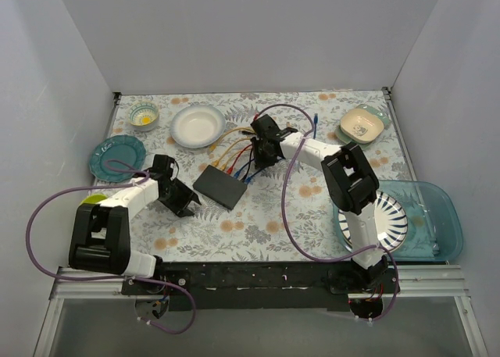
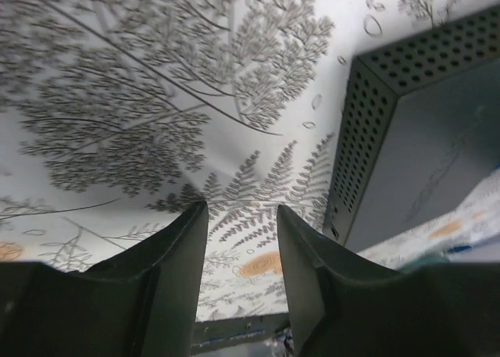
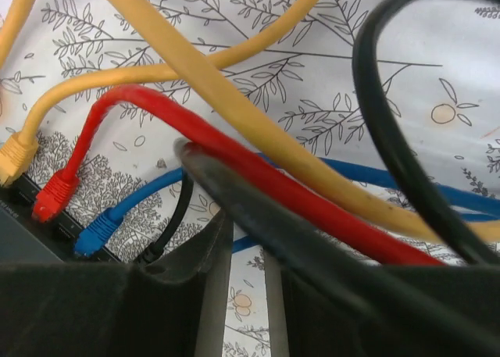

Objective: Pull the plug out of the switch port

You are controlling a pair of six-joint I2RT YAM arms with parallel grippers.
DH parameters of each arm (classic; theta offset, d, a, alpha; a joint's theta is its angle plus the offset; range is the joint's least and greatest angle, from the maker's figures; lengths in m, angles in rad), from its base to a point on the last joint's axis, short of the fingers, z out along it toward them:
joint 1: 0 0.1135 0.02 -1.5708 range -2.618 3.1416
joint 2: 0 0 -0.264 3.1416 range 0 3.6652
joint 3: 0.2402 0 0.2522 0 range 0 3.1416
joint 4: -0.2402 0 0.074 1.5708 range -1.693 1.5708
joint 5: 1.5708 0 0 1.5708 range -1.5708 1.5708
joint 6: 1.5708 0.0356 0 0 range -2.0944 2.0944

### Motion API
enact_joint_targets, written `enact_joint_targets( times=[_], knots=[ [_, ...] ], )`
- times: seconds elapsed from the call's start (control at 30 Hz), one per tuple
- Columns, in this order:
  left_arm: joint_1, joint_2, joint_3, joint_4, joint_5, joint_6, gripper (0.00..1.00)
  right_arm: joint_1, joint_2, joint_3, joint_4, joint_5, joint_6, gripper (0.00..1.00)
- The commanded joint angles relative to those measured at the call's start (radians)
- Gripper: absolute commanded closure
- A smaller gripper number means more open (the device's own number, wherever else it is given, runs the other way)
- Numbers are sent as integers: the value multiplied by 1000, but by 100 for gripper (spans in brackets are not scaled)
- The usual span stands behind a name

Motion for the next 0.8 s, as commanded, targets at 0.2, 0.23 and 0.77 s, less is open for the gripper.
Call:
enact_joint_targets(
  times=[0.2, 0.23, 0.77],
  knots=[
    [-20, 140, 20, 107, 146, 54, 61, 36, -75, -142, -39, -69, -27, 74],
    [-20, 150, 38, 110, 143, 57, 60, 59, -90, -179, -39, -69, -31, 74],
    [-32, 400, 320, 130, 169, 100, 51, 303, -249, -256, -27, -204, -45, 73]
  ],
)
